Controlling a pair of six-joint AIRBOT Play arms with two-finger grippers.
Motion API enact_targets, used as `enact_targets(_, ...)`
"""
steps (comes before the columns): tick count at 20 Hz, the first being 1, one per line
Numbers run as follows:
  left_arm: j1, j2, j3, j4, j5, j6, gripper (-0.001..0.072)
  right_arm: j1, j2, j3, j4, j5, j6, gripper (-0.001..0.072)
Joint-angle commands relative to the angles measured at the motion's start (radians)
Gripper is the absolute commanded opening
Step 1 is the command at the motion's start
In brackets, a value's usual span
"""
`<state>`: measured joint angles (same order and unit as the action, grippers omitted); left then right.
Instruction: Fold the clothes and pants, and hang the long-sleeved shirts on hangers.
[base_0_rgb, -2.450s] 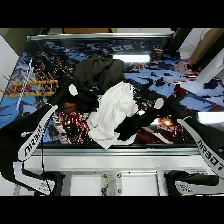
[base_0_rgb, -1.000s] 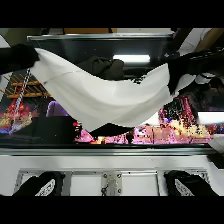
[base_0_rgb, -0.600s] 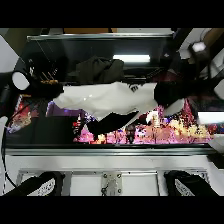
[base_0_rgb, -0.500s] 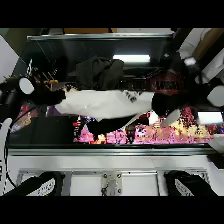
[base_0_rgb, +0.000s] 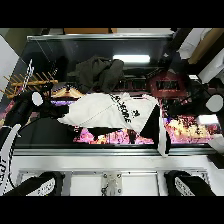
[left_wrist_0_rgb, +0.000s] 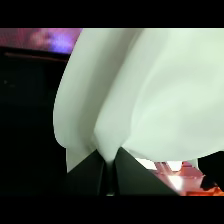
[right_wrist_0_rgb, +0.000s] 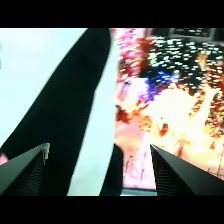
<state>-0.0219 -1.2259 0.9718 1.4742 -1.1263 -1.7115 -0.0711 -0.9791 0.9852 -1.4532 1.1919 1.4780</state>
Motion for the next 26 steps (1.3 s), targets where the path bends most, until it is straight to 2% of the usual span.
enact_targets(1,0.001,0.0,-0.005,-0.003,0.0,0.002,0.0014,-0.164,-0.186,0.024,0.145,-0.123,-0.075,0.0703)
enact_targets(5,0.001,0.0,-0.005,-0.011,0.001,0.002,0.0013,-0.205,-0.488,0.168,0.317,-0.173,-0.177,0.0704)
enact_targets(8,0.001,0.0,-0.005,-0.011,0.002,0.002,0.0013,-0.163,-0.657,0.269,0.399,-0.171,-0.193,0.0704)
enact_targets(14,0.001,-0.001,-0.005,-0.011,0.05,0.001,0.0013,-0.054,-0.771,0.306,0.426,-0.193,-0.223,0.0696)
enact_targets(15,0.001,-0.001,-0.005,-0.011,0.064,0.001,0.0013,-0.046,-0.77,0.306,0.426,-0.205,-0.233,0.0522)
enact_targets(16,0.0,-0.001,-0.004,-0.012,0.076,0.001,0.0013,-0.042,-0.765,0.308,0.426,-0.214,-0.251,0.0184)
enact_targets(17,-0.002,-0.003,0.009,-0.011,0.084,0.002,0.0013,-0.044,-0.751,0.308,0.421,-0.219,-0.253,0.0023)
enact_targets(19,-0.011,-0.037,0.104,-0.011,0.081,0.002,0.0013,-0.063,-0.669,0.32,0.348,-0.219,-0.252,0.0017)
enact_targets(21,-0.05,-0.108,0.272,-0.011,0.083,0.002,0.0013,-0.09,-0.513,0.328,0.231,-0.199,-0.253,0.0018)
enact_targets(23,-0.109,-0.212,0.493,-0.01,0.087,0.002,0.0013,-0.109,-0.319,0.328,0.163,-0.106,-0.253,0.0018)
enact_targets(26,-0.19,-0.407,0.862,-0.01,0.097,0.002,0.0013,-0.088,-0.057,0.327,0.201,0.117,-0.226,0.0017)
